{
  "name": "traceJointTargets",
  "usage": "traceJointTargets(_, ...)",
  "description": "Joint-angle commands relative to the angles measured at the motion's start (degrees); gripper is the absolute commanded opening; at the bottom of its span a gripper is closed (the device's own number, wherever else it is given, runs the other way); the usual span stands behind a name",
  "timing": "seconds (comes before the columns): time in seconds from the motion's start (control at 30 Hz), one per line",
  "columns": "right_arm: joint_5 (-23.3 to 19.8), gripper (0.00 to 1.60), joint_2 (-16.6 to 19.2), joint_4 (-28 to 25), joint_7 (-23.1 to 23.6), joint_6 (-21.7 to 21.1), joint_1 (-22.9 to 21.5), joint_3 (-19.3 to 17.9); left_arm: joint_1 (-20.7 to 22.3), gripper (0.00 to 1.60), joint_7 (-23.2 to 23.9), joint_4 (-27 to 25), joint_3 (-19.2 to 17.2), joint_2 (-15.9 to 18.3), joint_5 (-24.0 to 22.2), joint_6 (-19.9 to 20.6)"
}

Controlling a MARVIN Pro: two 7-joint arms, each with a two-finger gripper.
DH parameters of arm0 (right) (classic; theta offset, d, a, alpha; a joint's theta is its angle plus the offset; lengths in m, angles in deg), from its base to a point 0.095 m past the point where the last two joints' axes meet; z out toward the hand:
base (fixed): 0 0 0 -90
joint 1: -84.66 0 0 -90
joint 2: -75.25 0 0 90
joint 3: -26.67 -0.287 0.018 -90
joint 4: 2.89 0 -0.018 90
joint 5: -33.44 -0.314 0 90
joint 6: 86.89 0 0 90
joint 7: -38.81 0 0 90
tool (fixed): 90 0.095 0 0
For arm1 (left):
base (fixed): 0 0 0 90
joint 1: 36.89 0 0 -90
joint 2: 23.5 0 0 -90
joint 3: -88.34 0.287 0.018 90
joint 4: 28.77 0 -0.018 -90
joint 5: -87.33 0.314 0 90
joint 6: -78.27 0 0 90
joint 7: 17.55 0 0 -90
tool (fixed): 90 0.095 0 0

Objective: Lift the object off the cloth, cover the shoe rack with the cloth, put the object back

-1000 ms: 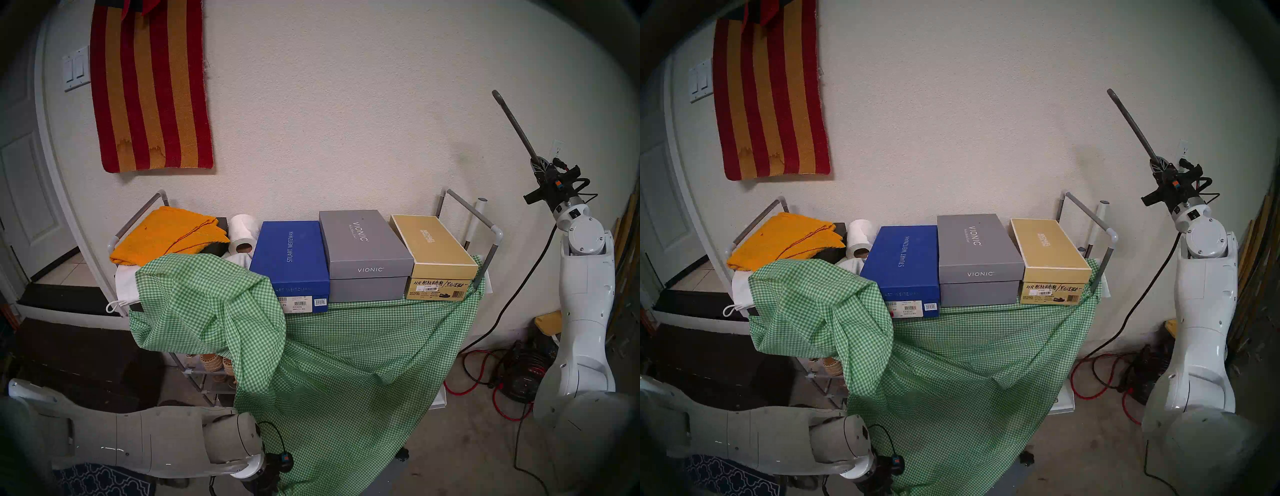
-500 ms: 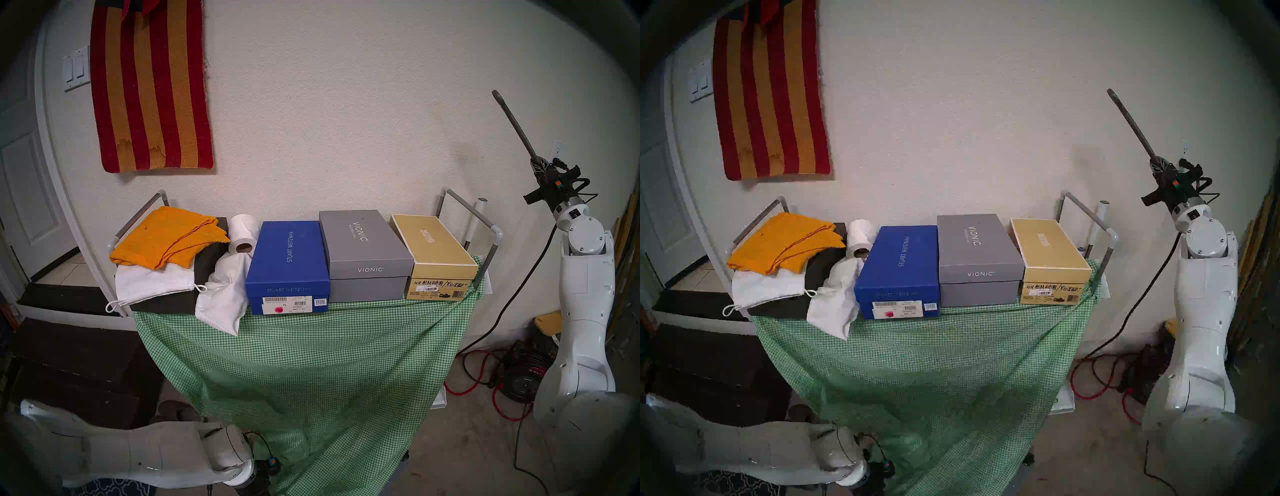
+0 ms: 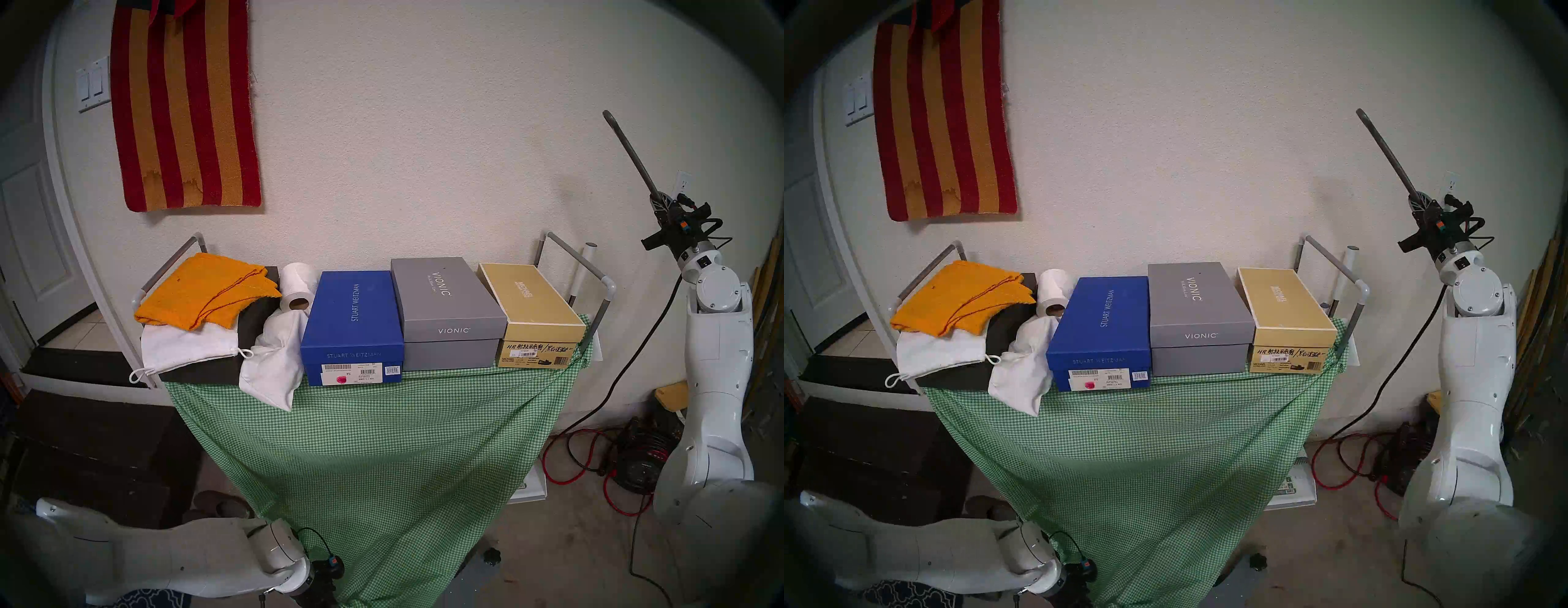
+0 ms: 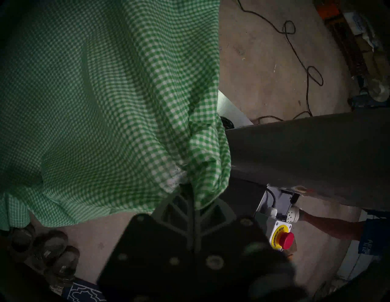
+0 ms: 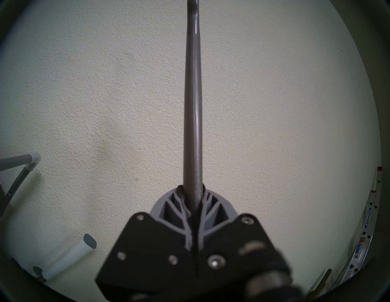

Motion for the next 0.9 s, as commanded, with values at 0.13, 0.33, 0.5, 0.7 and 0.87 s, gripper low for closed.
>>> traceJointTargets(0.13,-0.13,0.0,0.12,-0.32,0.13,-0.09,-0.21,-0.06,1.77,1.6,1.85,-6.24,3.2,2.08,3.75,2.24)
traceJointTargets(0.33,-0.11,0.0,0.12,-0.29,0.09,-0.05,-0.22,-0.05,1.29,1.6,1.99,-10.35,2.41,7.38,3.76,-0.28)
traceJointTargets(0.5,-0.06,0.0,0.12,-0.23,0.01,0.01,-0.22,-0.04,1.73,1.6,0.77,-8.33,0.36,10.33,3.03,-0.29)
traceJointTargets(0.7,-0.03,0.0,0.11,-0.19,-0.04,0.03,-0.22,-0.03,2.34,1.6,-2.77,-4.94,-3.17,13.59,1.73,0.51)
traceJointTargets(0.87,-0.03,0.0,0.11,-0.19,-0.05,0.04,-0.22,-0.03,1.35,1.6,-6.16,-5.67,-6.28,17.5,-0.21,-0.58)
